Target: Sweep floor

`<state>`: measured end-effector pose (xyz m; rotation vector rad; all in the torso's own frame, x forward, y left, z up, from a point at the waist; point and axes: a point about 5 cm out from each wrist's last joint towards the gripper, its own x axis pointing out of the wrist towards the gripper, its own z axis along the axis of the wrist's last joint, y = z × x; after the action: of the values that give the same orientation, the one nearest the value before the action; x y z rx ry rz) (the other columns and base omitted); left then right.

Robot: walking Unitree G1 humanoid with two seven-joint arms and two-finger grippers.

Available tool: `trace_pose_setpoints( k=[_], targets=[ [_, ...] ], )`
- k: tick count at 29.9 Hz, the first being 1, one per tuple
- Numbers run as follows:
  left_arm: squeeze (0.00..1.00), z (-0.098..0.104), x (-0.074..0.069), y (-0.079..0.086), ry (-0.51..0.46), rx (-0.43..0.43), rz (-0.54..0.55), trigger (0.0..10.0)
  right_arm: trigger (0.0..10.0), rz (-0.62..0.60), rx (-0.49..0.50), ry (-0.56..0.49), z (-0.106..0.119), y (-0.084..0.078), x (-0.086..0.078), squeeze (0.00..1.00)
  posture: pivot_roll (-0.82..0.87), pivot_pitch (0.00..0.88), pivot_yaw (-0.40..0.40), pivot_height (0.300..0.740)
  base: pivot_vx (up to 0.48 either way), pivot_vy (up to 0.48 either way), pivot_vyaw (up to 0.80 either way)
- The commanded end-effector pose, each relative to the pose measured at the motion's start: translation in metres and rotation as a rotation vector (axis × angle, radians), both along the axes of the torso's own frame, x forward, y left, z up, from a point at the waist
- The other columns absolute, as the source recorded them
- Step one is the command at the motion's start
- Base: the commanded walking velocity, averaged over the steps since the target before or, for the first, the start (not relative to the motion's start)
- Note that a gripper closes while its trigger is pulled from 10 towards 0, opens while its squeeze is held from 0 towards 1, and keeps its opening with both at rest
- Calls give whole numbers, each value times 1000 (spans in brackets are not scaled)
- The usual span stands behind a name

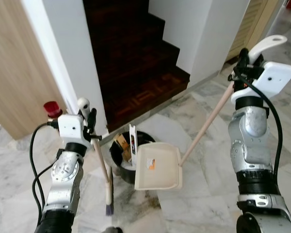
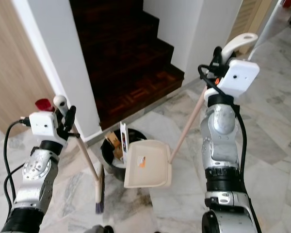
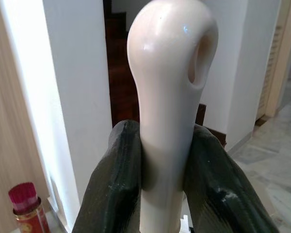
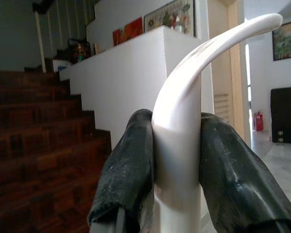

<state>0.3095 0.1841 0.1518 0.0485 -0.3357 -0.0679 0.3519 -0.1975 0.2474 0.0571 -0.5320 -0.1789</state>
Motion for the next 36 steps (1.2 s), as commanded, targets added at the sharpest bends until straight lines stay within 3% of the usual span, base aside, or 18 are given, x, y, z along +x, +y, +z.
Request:
trace_pose_setpoints(
  k=[1, 28, 33, 36],
  targets=[
    [0, 12, 0, -3, -63, 19, -10, 10000, 10000, -1, 9, -56, 13, 0, -2, 0, 40, 40, -13, 740, -285, 0, 0],
    [0, 13, -1, 0, -71, 15, 0, 10000, 10000, 5, 6, -58, 14, 0, -1, 0, 39, 38, -16, 740, -285, 0, 0],
    [0, 9, -1, 0, -59, 12, 0, 10000, 10000, 11, 7, -30, 7, 1, 1, 0, 36, 41, -18, 740, -290, 0, 0],
    [0, 4, -1, 0, -38, 7, -4, 10000, 10000, 7, 3, 28, -9, 0, 4, 0, 34, 41, -19, 740, -289, 0, 0]
  ],
)
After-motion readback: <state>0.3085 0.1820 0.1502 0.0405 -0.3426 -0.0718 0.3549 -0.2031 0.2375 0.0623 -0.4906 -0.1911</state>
